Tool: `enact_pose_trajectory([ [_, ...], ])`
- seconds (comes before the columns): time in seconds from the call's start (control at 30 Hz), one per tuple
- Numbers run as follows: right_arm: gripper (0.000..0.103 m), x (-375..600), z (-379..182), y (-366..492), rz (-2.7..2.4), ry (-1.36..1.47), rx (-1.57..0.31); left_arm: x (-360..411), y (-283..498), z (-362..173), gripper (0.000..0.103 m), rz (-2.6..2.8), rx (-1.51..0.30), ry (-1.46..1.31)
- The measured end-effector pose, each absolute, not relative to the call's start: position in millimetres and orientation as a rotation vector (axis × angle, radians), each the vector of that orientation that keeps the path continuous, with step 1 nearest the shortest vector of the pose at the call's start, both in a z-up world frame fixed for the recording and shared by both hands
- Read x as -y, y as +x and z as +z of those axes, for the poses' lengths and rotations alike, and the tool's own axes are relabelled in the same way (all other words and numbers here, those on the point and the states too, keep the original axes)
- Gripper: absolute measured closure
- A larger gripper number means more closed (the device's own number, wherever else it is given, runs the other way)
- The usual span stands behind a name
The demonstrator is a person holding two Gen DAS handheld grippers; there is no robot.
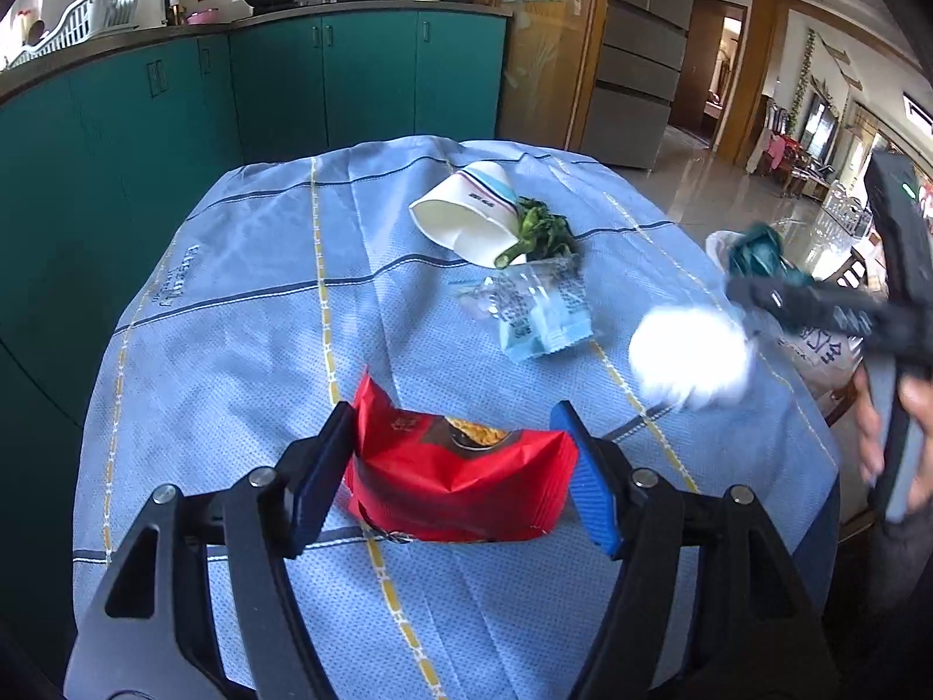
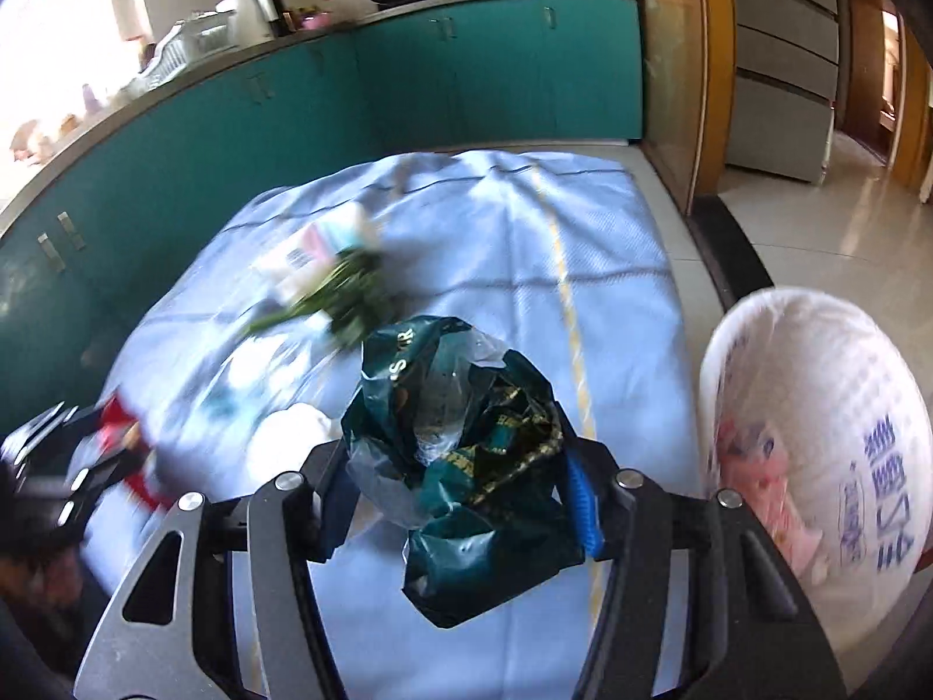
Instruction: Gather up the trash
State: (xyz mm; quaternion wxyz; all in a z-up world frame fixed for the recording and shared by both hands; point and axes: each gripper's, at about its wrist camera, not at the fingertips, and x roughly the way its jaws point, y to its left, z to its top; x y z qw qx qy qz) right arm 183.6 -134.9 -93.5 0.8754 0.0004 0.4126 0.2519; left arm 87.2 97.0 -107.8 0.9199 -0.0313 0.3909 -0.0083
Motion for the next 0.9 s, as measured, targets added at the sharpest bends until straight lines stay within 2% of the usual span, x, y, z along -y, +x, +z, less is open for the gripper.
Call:
enact_pose_trajectory([
  [0.23,0.045,145,-107,144,0.454,0.003,-0.901,-83,71,-102,0.034,-0.062,-0.788,-0.014],
  [0.9,0.044,111,-119,121,0.443,-0.013,-0.903,-86,60,-107,0.034,-0.038,-0.811,0.015],
])
